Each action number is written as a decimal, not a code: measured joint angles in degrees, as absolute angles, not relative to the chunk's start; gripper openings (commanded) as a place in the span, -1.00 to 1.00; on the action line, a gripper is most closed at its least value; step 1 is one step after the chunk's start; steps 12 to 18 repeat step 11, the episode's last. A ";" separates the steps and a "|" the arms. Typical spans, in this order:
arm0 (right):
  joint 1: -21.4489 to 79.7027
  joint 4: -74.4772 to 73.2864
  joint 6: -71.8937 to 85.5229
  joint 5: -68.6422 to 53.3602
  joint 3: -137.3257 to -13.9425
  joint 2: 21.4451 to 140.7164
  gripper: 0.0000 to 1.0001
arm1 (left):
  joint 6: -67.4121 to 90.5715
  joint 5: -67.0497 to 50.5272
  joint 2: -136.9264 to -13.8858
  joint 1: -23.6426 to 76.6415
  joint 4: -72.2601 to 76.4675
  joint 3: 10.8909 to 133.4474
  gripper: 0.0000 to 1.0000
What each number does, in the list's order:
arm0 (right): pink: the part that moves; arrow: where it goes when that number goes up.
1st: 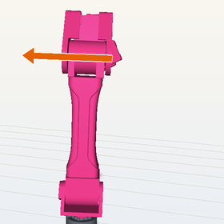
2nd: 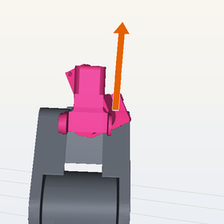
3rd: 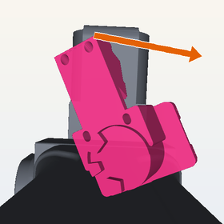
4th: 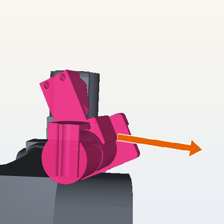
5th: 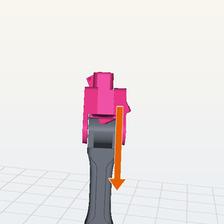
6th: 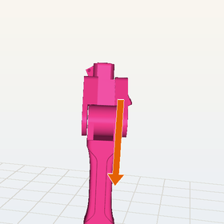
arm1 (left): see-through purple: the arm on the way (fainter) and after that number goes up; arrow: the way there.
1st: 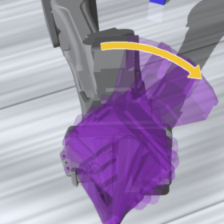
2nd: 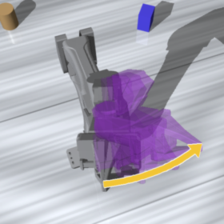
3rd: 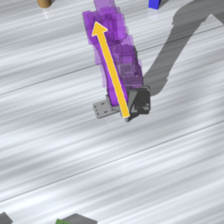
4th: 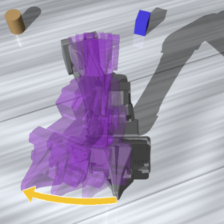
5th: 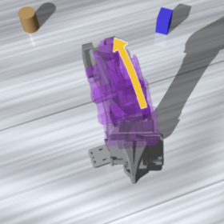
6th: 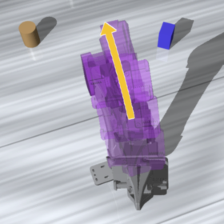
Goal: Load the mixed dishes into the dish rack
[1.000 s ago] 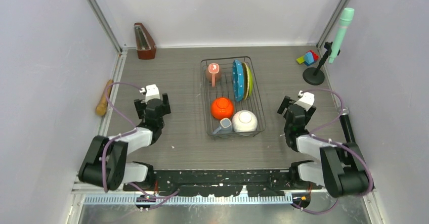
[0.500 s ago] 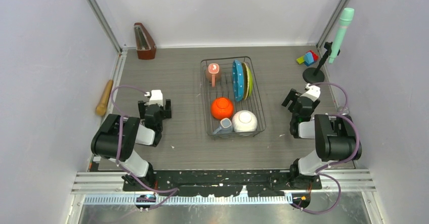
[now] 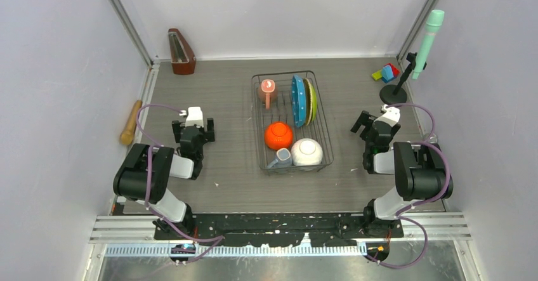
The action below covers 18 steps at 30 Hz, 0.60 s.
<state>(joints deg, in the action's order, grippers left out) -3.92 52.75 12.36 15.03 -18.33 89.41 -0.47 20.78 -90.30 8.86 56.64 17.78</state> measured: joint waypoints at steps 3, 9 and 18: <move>-3.92 52.80 12.36 15.03 -18.33 89.41 0.99 | -0.47 20.73 -90.28 8.86 56.55 17.78 0.97; -3.92 52.80 12.36 14.87 -18.33 89.41 0.99 | -0.47 20.49 -90.28 8.88 56.25 17.78 0.97; -3.92 52.80 12.36 14.87 -18.33 89.41 0.99 | -0.47 20.40 -90.28 8.86 56.18 17.78 0.97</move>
